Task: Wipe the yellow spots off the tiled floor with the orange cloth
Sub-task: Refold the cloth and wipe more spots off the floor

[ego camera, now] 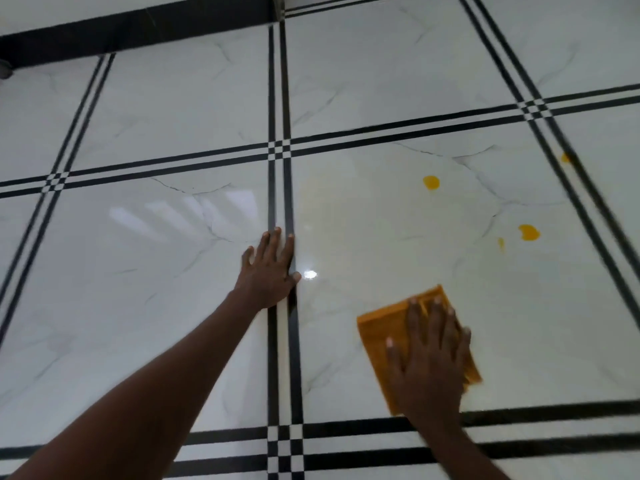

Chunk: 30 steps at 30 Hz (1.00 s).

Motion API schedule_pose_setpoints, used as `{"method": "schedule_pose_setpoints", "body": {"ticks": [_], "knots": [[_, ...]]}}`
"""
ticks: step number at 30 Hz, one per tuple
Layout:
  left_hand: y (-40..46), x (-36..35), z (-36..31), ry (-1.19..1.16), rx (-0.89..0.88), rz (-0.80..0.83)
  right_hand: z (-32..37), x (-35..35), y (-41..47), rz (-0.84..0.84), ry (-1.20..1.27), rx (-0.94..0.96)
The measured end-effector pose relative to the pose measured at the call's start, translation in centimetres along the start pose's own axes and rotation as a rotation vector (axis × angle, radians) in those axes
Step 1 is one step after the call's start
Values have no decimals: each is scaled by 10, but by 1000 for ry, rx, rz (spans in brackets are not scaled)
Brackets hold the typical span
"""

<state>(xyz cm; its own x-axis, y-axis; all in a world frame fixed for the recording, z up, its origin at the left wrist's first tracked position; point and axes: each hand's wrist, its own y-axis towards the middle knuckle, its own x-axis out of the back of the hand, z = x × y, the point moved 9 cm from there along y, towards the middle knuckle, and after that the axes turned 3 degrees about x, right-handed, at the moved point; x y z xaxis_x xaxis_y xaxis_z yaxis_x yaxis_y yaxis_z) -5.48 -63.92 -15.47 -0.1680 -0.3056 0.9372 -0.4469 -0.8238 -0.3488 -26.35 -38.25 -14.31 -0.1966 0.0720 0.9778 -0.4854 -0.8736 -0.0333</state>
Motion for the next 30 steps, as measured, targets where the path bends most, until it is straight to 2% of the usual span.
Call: {"method": "schedule_pose_setpoints", "body": {"ticks": [3,4,7,8,11,14,16,18,20,23,25,28,30], "knots": [[13,35,-17,20,-53,-139,-61,10,-3,-1,-28,-242],[22,42,-29,12,-71,-140,-82,14,13,-20,-31,-299],[48,27,-71,30,-104,65,-114,17,102,-79,34,-389],[53,18,-81,42,-99,114,-107,17,135,-103,44,-369],[56,16,-81,72,-69,96,-32,5,193,-84,48,-191],[53,20,-79,101,-56,96,27,-1,159,-48,45,4],[51,24,-83,101,-51,106,10,1,98,-45,74,65],[48,28,-86,100,-45,111,-52,14,41,-86,97,-52],[44,30,-89,100,-33,118,-132,29,14,-69,50,-297],[54,50,-103,148,-36,-7,-213,46,53,-100,51,-605],[78,64,-118,142,-87,-67,-225,51,118,-172,105,-684],[111,55,-128,80,-113,96,-182,36,221,-147,96,-508],[122,48,-127,92,-102,138,-129,27,249,-141,17,-344]]}}
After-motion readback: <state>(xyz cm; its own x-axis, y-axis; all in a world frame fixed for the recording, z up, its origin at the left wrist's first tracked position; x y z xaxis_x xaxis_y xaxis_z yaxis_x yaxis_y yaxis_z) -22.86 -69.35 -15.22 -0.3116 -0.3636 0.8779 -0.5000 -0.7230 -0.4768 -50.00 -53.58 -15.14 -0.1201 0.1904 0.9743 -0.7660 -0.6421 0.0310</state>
